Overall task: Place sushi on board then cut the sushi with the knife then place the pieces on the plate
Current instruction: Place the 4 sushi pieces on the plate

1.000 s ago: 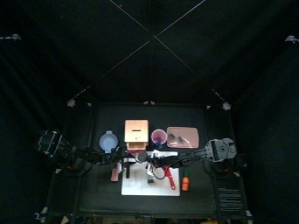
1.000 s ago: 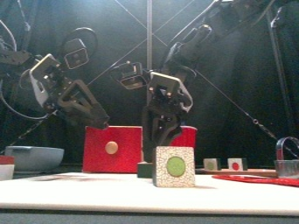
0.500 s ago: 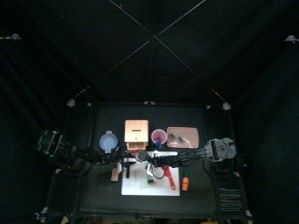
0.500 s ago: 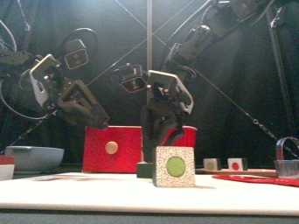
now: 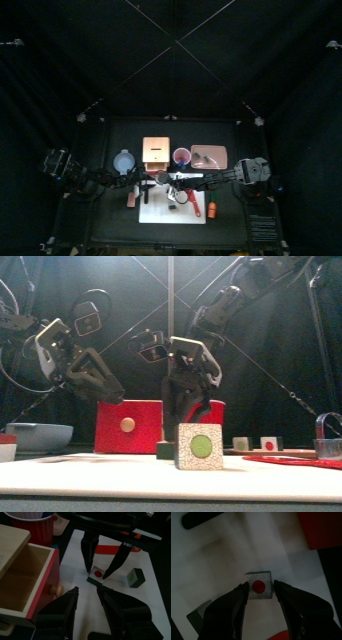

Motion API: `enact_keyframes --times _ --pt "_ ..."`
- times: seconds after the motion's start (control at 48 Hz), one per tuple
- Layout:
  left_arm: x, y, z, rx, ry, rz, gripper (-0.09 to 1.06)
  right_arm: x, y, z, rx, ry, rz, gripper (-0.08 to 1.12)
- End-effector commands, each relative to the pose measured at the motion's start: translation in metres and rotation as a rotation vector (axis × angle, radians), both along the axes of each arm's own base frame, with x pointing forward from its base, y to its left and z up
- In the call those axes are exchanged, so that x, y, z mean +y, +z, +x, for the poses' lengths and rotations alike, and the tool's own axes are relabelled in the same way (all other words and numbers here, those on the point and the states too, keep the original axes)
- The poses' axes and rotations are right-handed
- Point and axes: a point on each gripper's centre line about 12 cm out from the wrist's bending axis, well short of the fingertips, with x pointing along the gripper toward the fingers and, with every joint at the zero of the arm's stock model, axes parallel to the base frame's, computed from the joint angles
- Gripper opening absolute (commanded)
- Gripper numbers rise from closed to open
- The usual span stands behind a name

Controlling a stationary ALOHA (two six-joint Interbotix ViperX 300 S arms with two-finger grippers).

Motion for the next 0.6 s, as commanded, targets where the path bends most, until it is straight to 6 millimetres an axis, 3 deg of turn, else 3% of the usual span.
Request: enact_keyframes --times 0.021,0.25,0.604 --pt "-0.001 0.007 0.003 -0.025 0.002 -0.005 0.76 -0.002 0.011 0.001 -0.024 -0.011 0.011 0.81" --pt "-0.001 0.008 0.004 -0.029 0.004 -0.006 0.76 -0.002 0.025 0.000 -0.049 -0.017 0.021 0.81" --pt "0.001 0.011 0.007 -0.038 0.007 -0.003 0.76 -0.008 0.022 0.000 0.002 0.000 0.066 0.81"
